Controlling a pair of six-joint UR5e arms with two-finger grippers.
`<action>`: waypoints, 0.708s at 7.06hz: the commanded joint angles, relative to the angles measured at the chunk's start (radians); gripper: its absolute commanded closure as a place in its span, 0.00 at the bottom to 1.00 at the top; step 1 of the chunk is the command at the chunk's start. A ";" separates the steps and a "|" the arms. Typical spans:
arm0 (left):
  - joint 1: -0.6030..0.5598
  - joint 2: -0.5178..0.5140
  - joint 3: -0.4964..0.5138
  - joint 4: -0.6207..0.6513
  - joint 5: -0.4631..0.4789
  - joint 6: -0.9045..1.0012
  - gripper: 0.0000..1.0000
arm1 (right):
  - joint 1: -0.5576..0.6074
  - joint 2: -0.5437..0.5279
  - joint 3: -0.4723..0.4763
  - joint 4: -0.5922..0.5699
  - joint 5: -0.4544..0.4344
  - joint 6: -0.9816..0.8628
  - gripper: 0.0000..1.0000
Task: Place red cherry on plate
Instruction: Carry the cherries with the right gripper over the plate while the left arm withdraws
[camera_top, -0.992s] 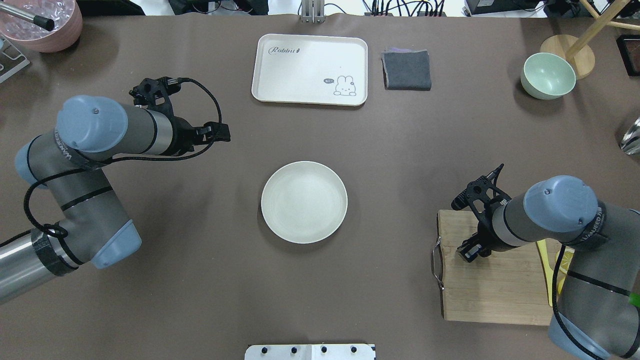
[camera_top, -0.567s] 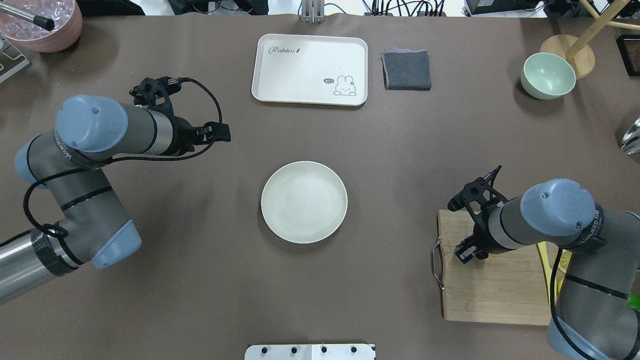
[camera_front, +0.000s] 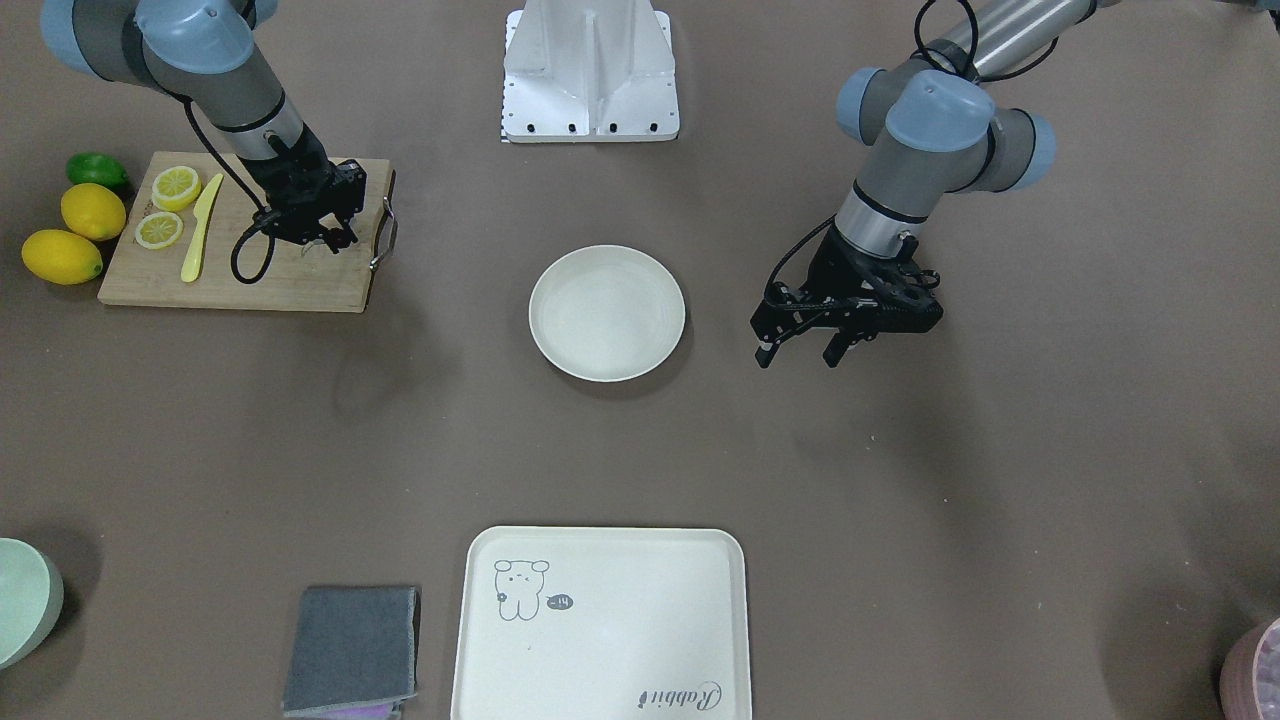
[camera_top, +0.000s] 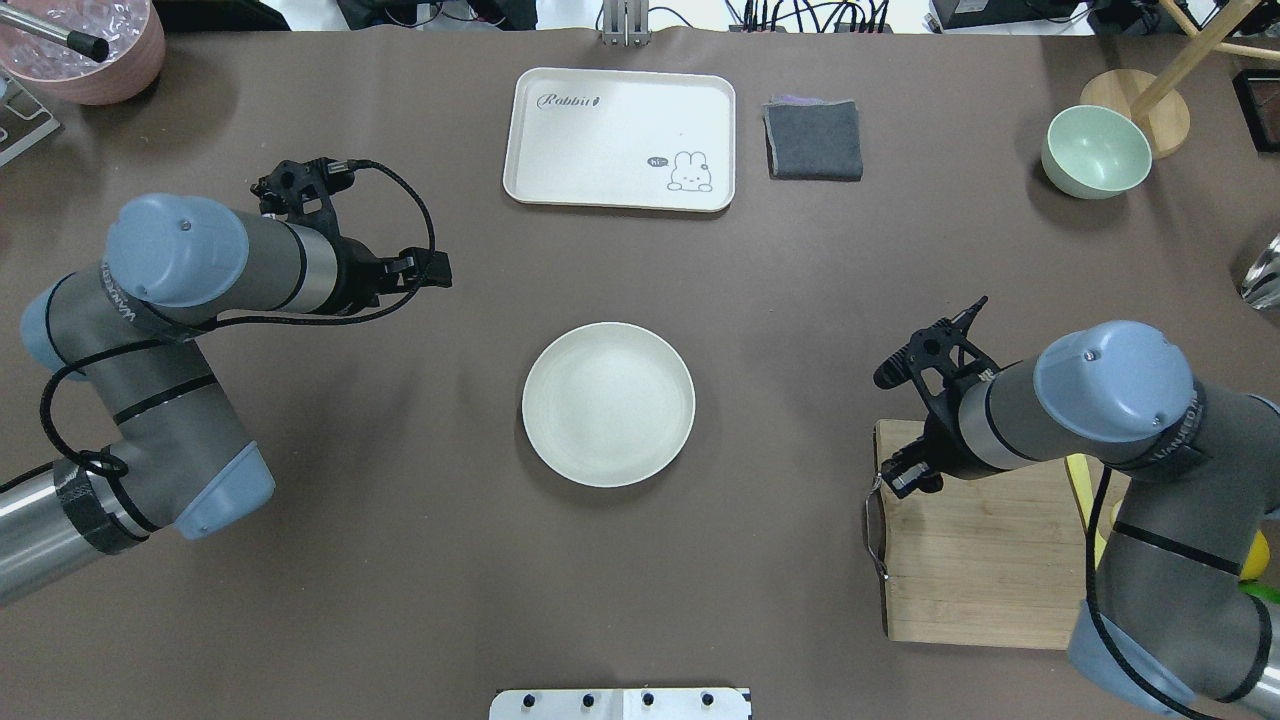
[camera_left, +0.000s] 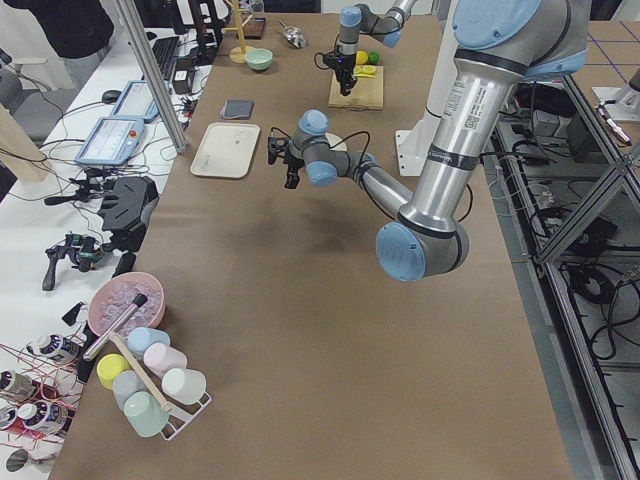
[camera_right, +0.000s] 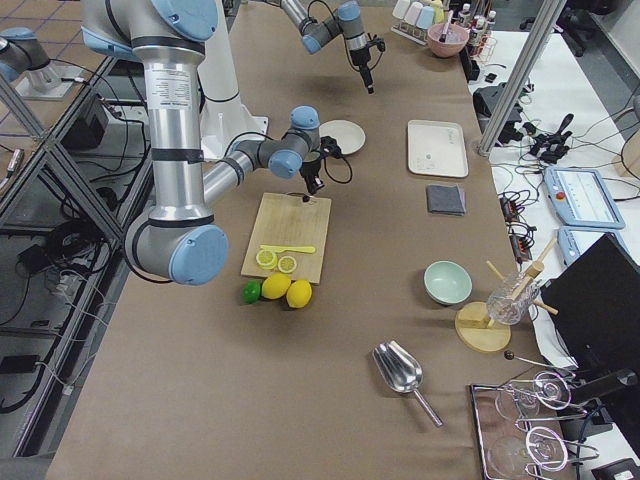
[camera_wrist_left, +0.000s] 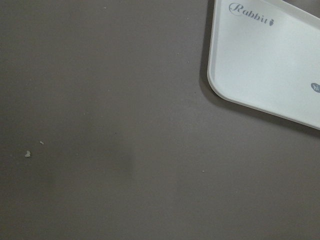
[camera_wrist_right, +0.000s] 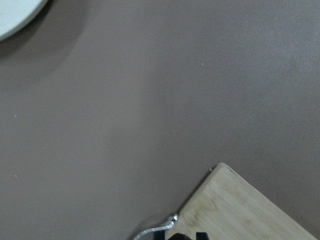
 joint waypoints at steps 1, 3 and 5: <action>-0.089 0.039 0.039 0.002 -0.050 0.142 0.02 | 0.001 0.296 -0.091 -0.181 0.005 0.120 1.00; -0.248 0.133 0.076 0.004 -0.273 0.368 0.02 | -0.007 0.492 -0.251 -0.180 -0.006 0.193 1.00; -0.431 0.264 0.077 0.007 -0.411 0.624 0.02 | -0.055 0.645 -0.432 -0.169 -0.059 0.274 1.00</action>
